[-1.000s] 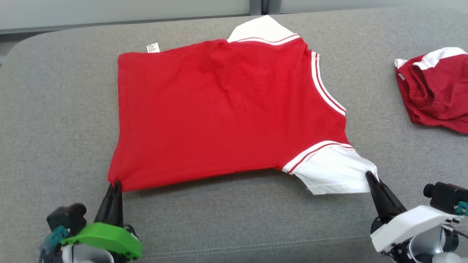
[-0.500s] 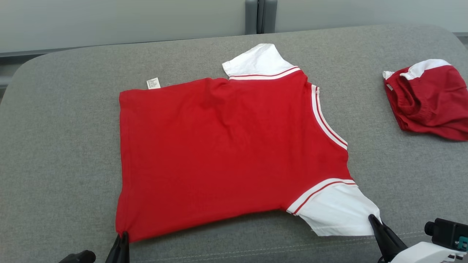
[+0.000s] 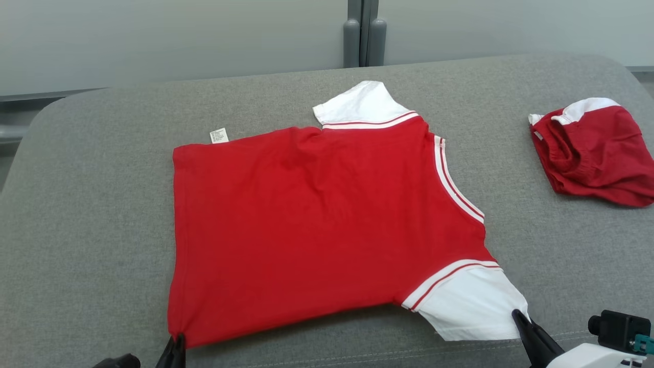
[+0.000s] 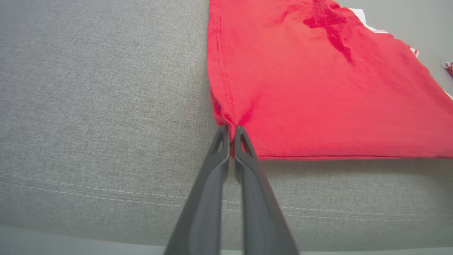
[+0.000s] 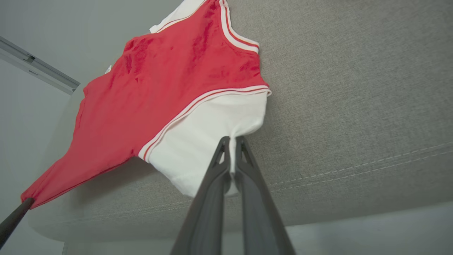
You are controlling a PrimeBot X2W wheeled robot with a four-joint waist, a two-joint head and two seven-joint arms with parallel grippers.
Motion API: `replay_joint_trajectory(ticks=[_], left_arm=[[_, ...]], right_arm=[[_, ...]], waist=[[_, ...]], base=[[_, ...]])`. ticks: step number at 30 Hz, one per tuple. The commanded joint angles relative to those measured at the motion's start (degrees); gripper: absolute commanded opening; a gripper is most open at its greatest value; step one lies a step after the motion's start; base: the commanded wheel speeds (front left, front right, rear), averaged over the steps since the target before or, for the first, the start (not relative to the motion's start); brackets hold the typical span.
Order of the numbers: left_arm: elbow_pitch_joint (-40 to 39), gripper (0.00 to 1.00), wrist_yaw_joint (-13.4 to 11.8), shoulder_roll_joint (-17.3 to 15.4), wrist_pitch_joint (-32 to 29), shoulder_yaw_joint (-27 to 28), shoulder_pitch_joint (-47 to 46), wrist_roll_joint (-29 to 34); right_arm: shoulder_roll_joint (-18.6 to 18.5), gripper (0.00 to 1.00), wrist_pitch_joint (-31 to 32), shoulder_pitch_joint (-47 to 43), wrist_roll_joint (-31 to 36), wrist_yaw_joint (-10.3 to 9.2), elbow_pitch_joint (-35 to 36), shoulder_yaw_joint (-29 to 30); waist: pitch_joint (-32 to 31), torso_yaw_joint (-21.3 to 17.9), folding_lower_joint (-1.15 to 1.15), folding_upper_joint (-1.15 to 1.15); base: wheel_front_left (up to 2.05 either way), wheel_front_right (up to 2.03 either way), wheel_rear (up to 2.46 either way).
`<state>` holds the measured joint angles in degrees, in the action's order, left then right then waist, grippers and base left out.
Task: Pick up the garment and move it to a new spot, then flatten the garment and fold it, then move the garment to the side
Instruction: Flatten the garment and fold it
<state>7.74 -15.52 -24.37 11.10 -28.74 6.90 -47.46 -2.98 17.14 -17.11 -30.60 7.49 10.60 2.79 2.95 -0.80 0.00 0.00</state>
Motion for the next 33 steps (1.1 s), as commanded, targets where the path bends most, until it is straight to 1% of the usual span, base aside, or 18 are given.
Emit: replay_joint_trajectory(ticks=[1, 6, 18, 28, 33], left_arm=[[-0.18, 0.00, -0.30, -0.44, -0.26, 0.17, 1.10, -0.65], [-0.38, 0.00, -0.35, 0.06, -0.93, 0.10, 0.47, -1.47], [-1.20, 0.00, -0.21, -0.03, -1.67, -0.40, -1.32, -1.01], [-3.09, 0.00, -1.12, -0.25, -2.45, 0.11, -3.24, -1.30], [-3.77, 0.00, -1.60, -0.25, -3.22, 0.31, -5.28, -0.90]], right_arm=[[-0.05, 0.00, 0.17, -0.45, 0.32, -0.01, -0.33, 0.12], [-0.01, 0.00, -0.01, 0.43, 0.55, -0.01, -1.16, 0.15], [0.06, 0.00, -0.92, 2.09, 0.77, -0.01, -1.83, 0.17], [0.05, 0.00, -1.47, 4.48, 0.65, -0.01, -1.20, 1.23], [0.05, 0.00, -1.42, 6.94, 1.39, -0.01, -1.23, 1.10]], waist=[[-0.38, 0.20, 0.00, 0.00], [-1.02, 0.39, 0.00, 0.00], [-1.08, 0.42, 0.00, 0.00], [0.53, 0.91, 0.00, 0.00], [2.29, 1.58, 0.00, 0.00]], base=[[0.00, 0.00, 0.00], [0.00, 0.00, 0.00], [0.00, 0.00, 0.00], [0.00, 0.00, 0.00], [0.00, 0.00, 0.00]])
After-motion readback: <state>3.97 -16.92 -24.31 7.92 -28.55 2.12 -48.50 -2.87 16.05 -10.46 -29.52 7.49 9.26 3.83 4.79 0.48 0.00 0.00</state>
